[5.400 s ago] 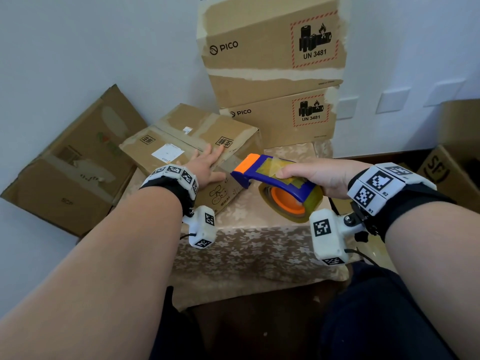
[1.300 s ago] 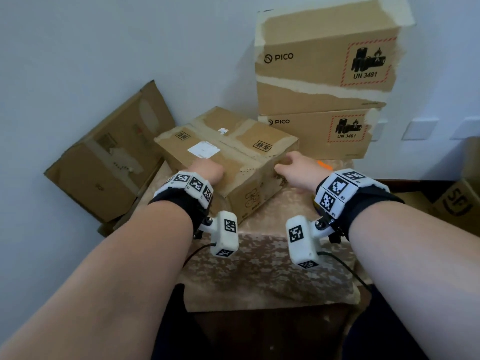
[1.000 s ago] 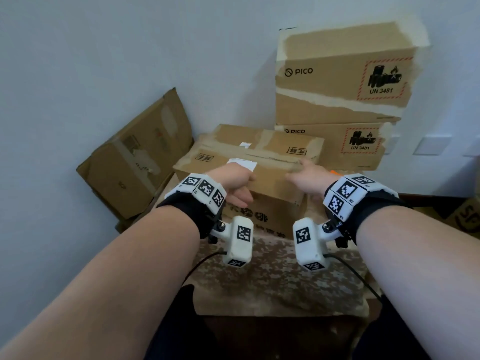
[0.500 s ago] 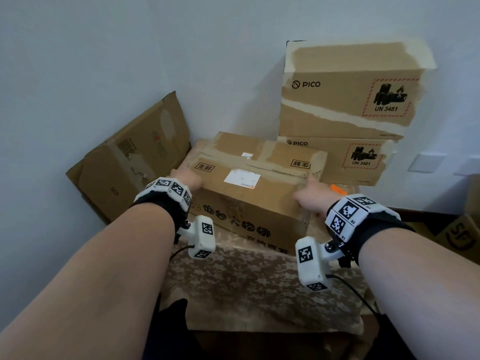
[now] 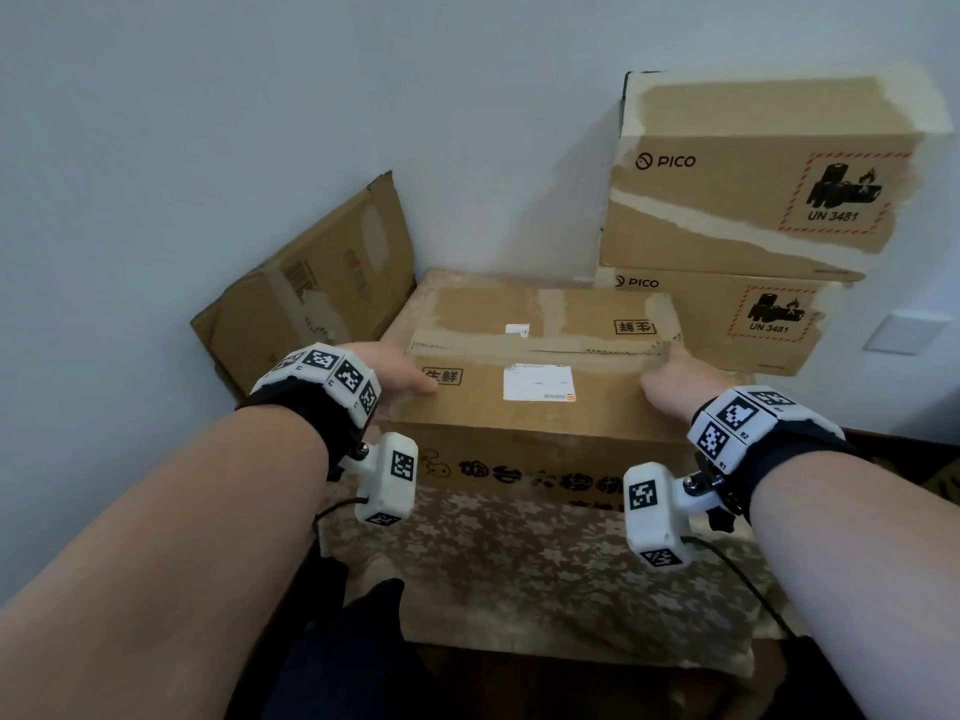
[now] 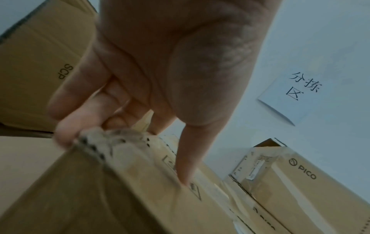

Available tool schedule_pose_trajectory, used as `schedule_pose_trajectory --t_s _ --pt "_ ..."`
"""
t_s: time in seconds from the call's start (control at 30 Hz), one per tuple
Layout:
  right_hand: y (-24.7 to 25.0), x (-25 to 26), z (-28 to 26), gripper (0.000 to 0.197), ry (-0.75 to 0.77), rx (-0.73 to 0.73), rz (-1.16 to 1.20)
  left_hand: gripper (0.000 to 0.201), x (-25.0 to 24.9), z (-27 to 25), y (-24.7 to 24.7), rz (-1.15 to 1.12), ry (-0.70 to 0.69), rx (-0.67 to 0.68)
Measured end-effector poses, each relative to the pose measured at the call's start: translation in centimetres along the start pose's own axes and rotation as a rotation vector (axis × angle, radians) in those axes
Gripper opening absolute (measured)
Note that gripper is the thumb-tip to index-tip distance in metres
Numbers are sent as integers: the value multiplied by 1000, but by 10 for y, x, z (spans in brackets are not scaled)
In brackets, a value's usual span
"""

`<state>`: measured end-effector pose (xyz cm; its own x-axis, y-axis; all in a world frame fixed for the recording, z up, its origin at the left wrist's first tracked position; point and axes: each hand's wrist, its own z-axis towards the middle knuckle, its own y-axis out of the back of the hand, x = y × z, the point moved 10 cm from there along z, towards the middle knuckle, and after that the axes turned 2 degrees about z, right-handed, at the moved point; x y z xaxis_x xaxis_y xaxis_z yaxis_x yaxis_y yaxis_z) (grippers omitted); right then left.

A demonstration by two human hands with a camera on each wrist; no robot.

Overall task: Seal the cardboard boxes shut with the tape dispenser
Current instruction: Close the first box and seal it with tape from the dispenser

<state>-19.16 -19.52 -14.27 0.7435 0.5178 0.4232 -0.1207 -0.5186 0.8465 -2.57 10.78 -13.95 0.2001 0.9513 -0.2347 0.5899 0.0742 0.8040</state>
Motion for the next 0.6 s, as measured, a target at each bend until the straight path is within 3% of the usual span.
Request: schedule_pose_trajectory --t_s 0.1,0.23,0.3,0.43,0.6 --pt "-10 -2 -5 73 -35 -12 -113 77 4 -10 -10 -4 -55 57" --pt "-20 6 -9 79 31 -83 -312 147 9 -3 -24 68 -87 77" --pt "-22 9 -8 82 45 -81 -362 163 12 -5 -29 71 -64 80" --pt "-33 25 -7 83 87 -62 -421 155 15 -9 -38 78 -47 101" --pt "-53 50 -11 83 150 6 -407 164 18 -8 -41 82 -79 124"
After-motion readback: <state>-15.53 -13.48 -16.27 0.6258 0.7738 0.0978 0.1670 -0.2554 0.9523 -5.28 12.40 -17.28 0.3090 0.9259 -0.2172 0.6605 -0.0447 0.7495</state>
